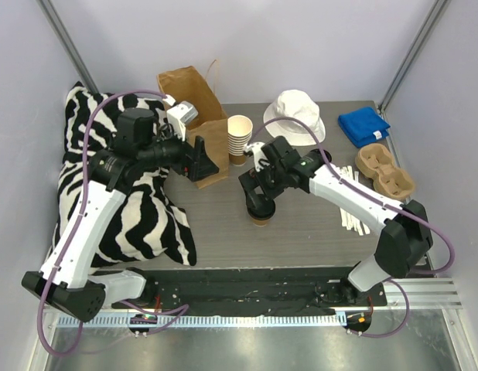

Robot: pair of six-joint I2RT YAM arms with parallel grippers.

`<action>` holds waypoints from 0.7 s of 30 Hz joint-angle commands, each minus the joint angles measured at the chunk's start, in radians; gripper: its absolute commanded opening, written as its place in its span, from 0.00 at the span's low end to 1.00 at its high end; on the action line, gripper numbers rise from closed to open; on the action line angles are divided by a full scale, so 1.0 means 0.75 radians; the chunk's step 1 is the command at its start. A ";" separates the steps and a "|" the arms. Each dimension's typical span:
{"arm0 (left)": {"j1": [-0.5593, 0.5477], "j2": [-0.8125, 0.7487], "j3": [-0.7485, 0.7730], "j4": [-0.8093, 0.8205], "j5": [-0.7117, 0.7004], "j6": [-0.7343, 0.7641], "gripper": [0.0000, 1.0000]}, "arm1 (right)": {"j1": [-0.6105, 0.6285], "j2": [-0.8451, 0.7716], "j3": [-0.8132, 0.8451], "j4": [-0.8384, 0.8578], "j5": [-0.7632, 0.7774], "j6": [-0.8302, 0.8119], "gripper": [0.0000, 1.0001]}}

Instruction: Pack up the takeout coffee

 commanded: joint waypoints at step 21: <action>0.007 -0.038 -0.029 0.042 0.057 -0.046 0.86 | 0.163 0.096 0.060 -0.057 0.285 -0.125 0.96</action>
